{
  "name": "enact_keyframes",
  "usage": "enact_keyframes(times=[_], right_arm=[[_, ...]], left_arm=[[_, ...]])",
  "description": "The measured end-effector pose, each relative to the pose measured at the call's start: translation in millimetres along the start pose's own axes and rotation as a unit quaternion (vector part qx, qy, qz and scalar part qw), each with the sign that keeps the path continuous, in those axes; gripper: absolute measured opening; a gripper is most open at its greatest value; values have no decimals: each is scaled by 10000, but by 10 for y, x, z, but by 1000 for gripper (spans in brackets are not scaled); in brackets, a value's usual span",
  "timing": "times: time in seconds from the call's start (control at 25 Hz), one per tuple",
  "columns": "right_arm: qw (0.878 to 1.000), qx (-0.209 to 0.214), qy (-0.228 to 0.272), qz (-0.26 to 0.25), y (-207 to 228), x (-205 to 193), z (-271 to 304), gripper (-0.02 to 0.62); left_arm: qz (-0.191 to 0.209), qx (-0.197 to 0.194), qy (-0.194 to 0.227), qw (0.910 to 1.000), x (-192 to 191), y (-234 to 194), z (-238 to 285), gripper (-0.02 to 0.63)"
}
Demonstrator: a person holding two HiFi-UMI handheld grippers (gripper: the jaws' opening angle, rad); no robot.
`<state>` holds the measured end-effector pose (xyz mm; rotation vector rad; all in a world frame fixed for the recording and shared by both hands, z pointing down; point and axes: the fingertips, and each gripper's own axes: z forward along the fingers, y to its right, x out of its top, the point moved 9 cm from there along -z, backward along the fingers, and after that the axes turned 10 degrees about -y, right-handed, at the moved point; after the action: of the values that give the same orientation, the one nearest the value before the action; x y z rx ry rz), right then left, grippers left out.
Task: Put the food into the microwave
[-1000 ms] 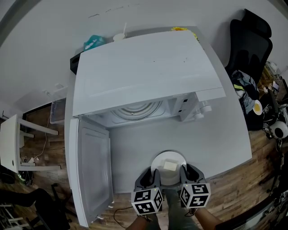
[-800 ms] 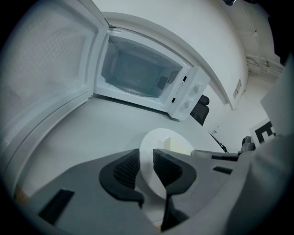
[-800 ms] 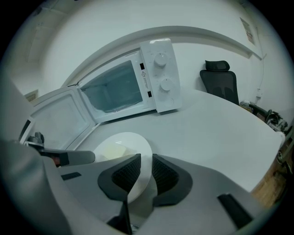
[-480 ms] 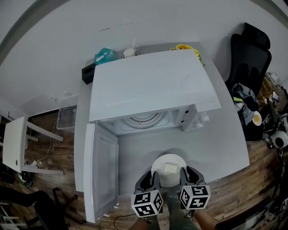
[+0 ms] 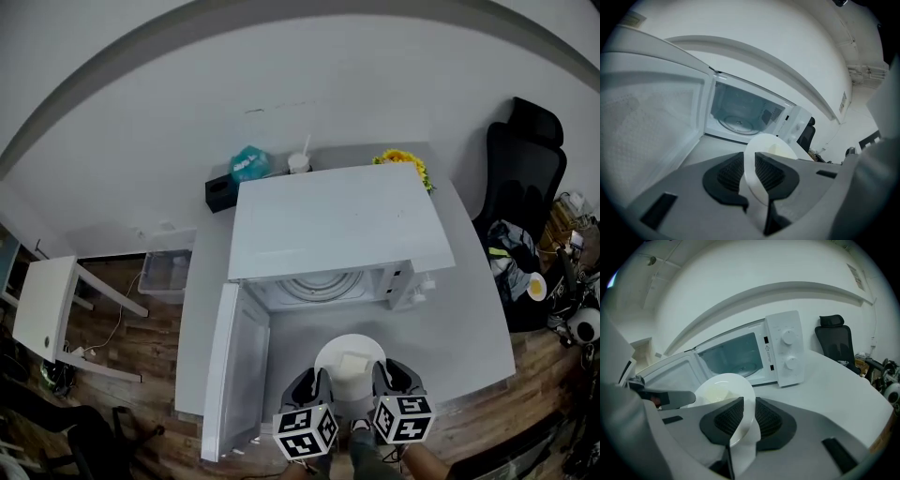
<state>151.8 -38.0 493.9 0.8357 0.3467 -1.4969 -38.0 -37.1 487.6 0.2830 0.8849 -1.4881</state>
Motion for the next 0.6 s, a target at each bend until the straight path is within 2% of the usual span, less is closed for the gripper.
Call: enact_keyframes(times=[0.6], right_arm=[[9980,433,333,-310,-241,522,198,84]], left_arm=[[-103,256,410,9988,443,-190,-50,71]])
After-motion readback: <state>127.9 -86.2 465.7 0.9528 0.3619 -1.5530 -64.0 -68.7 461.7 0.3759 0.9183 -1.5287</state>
